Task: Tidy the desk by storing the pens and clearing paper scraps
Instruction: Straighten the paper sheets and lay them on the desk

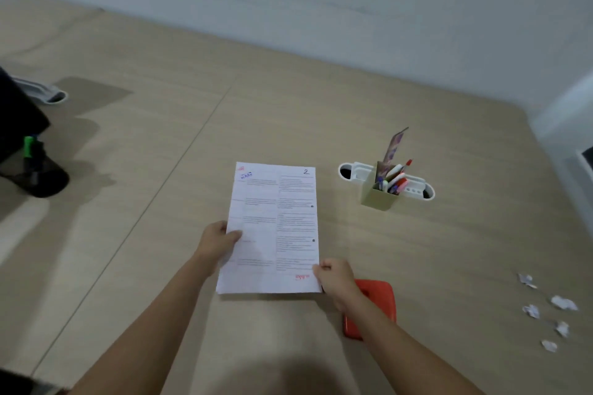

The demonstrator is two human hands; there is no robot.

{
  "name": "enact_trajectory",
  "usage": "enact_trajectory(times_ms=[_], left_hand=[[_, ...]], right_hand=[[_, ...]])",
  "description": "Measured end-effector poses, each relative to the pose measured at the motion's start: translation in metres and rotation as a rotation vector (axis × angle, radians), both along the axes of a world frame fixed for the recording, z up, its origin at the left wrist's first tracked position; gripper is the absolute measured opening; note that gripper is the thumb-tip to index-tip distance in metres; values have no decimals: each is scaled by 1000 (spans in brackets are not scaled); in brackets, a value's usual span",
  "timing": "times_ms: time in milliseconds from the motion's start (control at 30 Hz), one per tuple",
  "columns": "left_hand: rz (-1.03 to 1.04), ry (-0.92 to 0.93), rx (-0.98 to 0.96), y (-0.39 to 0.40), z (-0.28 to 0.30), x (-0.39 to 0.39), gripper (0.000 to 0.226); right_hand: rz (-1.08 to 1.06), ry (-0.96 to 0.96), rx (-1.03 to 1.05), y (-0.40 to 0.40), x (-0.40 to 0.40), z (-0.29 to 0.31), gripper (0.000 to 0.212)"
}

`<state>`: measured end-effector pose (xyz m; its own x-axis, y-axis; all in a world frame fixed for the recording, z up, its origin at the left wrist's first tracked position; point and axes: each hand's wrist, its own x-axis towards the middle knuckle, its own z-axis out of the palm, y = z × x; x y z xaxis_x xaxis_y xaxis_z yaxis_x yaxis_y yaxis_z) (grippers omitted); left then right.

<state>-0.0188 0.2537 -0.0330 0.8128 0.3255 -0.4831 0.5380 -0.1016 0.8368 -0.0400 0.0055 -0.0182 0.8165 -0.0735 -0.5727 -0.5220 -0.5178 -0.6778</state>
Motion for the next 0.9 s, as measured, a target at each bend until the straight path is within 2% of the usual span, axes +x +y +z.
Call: enact_trajectory(times_ms=[67,233,433,667,767,867,900], left_hand=[[-32,49,8,-2,-9,3,30],[-2,78,168,-2,-28,26,33],[51,-16,396,3,-38,72,37],[-7,-88,560,5,-44,95,39],[-56,-60,575,6,-39,96,34],[-44,-36,592,5,-31,93,12],[-19,-18,603,3,-27,89,19]], right_hand=[[-30,5,-56,3,18,-4,38],[-52,51,-121,18,61,-14,43],[-100,87,-140,37,112,-28,27],[-189,79,-77,37,126,-39,32],[-185,71,-17,32,122,-34,29],[-152,25,-9,22,117,-23,23],[-123,3,-41,14,114,-17,22]])
